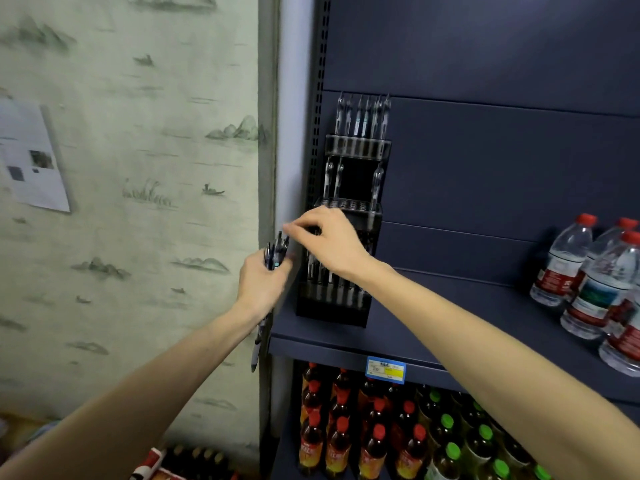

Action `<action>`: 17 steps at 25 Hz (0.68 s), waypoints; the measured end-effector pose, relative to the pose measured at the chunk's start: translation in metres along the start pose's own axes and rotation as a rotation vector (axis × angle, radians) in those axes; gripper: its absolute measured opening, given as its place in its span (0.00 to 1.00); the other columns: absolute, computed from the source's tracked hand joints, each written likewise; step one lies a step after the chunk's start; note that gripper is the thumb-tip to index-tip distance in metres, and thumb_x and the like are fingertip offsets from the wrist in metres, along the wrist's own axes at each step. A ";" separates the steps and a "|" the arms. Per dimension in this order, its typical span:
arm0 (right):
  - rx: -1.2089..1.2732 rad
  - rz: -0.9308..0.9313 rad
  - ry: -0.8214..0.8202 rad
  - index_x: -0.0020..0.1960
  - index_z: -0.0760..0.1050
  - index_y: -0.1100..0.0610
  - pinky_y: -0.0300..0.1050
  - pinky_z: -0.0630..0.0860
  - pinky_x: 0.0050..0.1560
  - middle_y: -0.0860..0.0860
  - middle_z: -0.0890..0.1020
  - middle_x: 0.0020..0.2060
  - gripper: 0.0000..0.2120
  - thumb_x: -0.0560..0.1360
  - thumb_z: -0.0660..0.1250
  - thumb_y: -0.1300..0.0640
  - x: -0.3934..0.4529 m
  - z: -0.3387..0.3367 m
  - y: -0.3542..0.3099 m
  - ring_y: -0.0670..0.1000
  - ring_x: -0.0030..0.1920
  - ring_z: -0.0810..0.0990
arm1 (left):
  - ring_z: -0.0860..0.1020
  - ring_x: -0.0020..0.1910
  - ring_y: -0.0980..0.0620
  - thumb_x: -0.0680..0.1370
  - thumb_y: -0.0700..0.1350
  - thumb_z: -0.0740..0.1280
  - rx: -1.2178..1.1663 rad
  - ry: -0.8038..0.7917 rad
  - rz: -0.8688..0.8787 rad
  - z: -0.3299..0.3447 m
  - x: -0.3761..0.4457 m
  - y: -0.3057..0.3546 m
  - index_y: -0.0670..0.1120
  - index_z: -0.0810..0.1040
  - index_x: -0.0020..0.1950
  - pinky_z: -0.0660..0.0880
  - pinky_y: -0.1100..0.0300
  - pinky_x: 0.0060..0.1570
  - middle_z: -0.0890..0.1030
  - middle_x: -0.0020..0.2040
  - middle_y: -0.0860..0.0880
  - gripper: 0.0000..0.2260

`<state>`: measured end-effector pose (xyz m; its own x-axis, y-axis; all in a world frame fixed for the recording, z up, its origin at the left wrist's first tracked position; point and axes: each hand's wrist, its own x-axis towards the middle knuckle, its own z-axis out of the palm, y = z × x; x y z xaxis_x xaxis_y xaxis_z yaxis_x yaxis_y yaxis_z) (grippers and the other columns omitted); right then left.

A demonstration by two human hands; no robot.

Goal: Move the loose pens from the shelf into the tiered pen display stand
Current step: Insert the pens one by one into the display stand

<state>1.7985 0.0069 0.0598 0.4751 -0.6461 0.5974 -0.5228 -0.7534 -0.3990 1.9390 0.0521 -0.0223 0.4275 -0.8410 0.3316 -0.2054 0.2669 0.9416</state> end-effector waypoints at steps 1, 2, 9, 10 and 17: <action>0.068 0.018 -0.028 0.49 0.87 0.49 0.51 0.77 0.58 0.45 0.86 0.47 0.16 0.76 0.68 0.38 -0.003 0.002 -0.005 0.46 0.52 0.81 | 0.69 0.26 0.48 0.78 0.50 0.71 0.007 -0.015 0.003 0.004 -0.001 0.002 0.52 0.75 0.34 0.65 0.54 0.30 0.72 0.24 0.53 0.13; 0.136 0.056 -0.048 0.49 0.87 0.50 0.50 0.78 0.58 0.45 0.86 0.47 0.12 0.76 0.72 0.43 -0.007 0.003 -0.009 0.45 0.51 0.82 | 0.70 0.26 0.47 0.78 0.50 0.71 0.009 -0.026 -0.008 0.008 -0.002 0.006 0.50 0.75 0.34 0.66 0.54 0.29 0.73 0.24 0.51 0.14; 0.390 0.253 0.019 0.47 0.87 0.55 0.54 0.81 0.55 0.51 0.88 0.41 0.06 0.75 0.76 0.53 -0.004 -0.016 0.000 0.48 0.45 0.85 | 0.66 0.19 0.51 0.79 0.53 0.72 -0.020 -0.204 -0.010 0.023 -0.006 0.038 0.47 0.70 0.37 0.63 0.61 0.20 0.69 0.25 0.46 0.17; 0.410 0.262 0.053 0.46 0.87 0.56 0.54 0.82 0.54 0.51 0.88 0.41 0.06 0.75 0.76 0.53 -0.002 -0.019 -0.001 0.48 0.43 0.84 | 0.65 0.20 0.51 0.79 0.54 0.71 -0.043 -0.222 -0.010 0.024 -0.004 0.043 0.47 0.70 0.38 0.63 0.61 0.21 0.68 0.26 0.46 0.17; 0.511 0.353 0.113 0.43 0.87 0.59 0.50 0.80 0.57 0.53 0.88 0.42 0.09 0.77 0.74 0.54 0.007 -0.034 -0.004 0.53 0.50 0.86 | 0.64 0.23 0.51 0.80 0.65 0.64 -0.152 -0.305 -0.055 0.030 -0.005 0.056 0.51 0.74 0.41 0.61 0.59 0.24 0.65 0.29 0.47 0.19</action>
<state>1.7797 0.0091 0.0893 0.2431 -0.8706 0.4277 -0.2166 -0.4785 -0.8509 1.8995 0.0571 0.0271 0.1469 -0.9518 0.2692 -0.0456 0.2654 0.9631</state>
